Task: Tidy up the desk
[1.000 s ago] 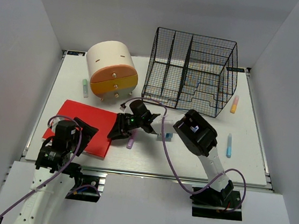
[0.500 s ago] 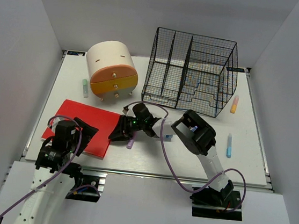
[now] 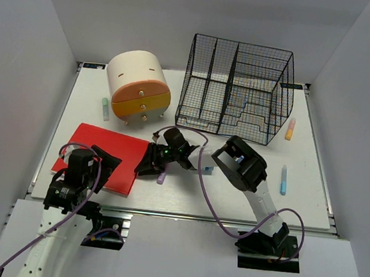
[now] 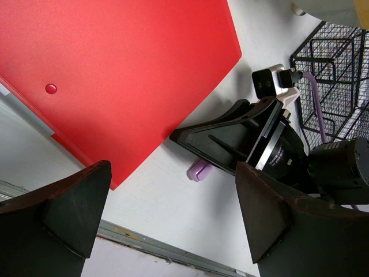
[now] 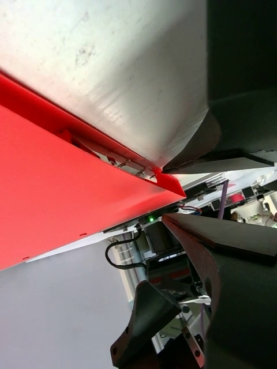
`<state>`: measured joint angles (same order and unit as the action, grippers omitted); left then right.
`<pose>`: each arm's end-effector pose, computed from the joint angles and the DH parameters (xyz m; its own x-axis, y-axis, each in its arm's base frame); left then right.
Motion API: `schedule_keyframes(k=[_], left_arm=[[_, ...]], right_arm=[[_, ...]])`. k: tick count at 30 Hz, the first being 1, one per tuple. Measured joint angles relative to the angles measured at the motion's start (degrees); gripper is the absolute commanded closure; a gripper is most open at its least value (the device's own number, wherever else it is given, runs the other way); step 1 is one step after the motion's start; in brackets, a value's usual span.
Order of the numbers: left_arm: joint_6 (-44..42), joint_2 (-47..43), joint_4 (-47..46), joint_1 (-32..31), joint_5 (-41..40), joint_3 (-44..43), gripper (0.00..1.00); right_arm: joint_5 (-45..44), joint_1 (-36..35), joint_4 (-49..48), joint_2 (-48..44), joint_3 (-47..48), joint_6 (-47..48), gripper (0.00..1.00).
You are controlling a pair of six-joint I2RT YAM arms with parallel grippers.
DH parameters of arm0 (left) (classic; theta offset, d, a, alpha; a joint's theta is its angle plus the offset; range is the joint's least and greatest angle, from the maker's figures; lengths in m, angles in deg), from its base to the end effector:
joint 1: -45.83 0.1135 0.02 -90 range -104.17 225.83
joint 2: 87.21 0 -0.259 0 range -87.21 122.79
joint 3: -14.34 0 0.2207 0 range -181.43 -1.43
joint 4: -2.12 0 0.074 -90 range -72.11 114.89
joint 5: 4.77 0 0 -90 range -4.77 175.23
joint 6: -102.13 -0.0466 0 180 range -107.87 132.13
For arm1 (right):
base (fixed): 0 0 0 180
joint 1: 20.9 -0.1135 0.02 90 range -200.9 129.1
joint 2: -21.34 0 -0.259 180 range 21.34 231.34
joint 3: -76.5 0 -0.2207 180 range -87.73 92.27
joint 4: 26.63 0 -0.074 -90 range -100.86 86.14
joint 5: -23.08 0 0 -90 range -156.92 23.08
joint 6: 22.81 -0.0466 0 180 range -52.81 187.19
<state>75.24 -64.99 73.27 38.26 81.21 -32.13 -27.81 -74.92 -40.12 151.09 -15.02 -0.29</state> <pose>0.0637 -0.0052 0.2141 -0.4022 -0.8441 -0.3547 -0.6076 0.5359 -0.5862 0.2400 0.3806 0.1157 -0.9878 -0.1405 -0.0673 -0.1131 0.3500 0.9299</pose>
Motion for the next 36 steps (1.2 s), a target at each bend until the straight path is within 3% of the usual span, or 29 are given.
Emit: schedule_keyframes(k=[36], left_arm=[[0.17,-0.22,0.00,0.00,0.00,0.00,0.02]], right_arm=[[2.16,-2.25,-1.64,2.10,1.88,-3.72,0.56]])
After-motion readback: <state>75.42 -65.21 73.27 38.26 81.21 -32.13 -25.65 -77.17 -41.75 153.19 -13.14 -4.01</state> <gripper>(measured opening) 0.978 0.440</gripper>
